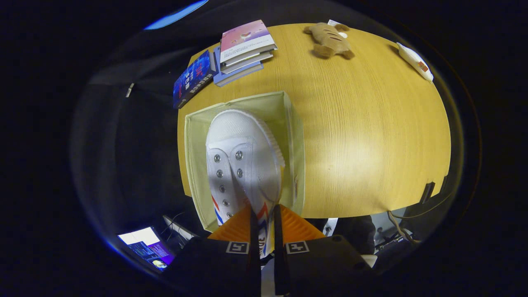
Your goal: Open the storage box then place both shoes into the box .Put the left shoe in first, then the right shoe, with the right side of both shoes facing outward in a uniform manner.
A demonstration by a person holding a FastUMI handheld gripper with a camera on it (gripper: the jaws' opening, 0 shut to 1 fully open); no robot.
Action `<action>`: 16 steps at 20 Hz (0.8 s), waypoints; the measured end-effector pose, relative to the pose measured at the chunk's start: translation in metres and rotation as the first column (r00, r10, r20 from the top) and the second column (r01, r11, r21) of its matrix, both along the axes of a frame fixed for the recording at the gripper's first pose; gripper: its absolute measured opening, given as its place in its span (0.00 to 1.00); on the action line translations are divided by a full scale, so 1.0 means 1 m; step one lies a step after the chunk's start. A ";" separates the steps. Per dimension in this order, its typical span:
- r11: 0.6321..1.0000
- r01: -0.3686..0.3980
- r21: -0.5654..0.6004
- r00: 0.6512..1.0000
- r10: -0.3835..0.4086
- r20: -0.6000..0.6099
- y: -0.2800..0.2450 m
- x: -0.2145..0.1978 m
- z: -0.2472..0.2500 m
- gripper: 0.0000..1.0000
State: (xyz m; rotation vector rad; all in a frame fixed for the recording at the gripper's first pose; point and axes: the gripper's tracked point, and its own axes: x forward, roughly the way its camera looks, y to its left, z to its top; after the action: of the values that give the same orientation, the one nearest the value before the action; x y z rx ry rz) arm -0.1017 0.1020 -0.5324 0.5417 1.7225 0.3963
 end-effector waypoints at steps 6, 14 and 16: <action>0.996 0.041 0.081 0.998 -0.036 -0.056 0.014 -0.003 0.007 0.28; 0.988 0.083 0.130 0.993 -0.071 -0.090 0.007 -0.014 0.009 0.51; 0.984 0.098 0.150 0.991 -0.084 -0.099 0.003 -0.018 0.011 0.59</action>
State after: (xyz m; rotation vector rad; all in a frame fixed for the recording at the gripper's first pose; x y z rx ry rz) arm -0.1198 0.1053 -0.5212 0.7597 1.7574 0.4478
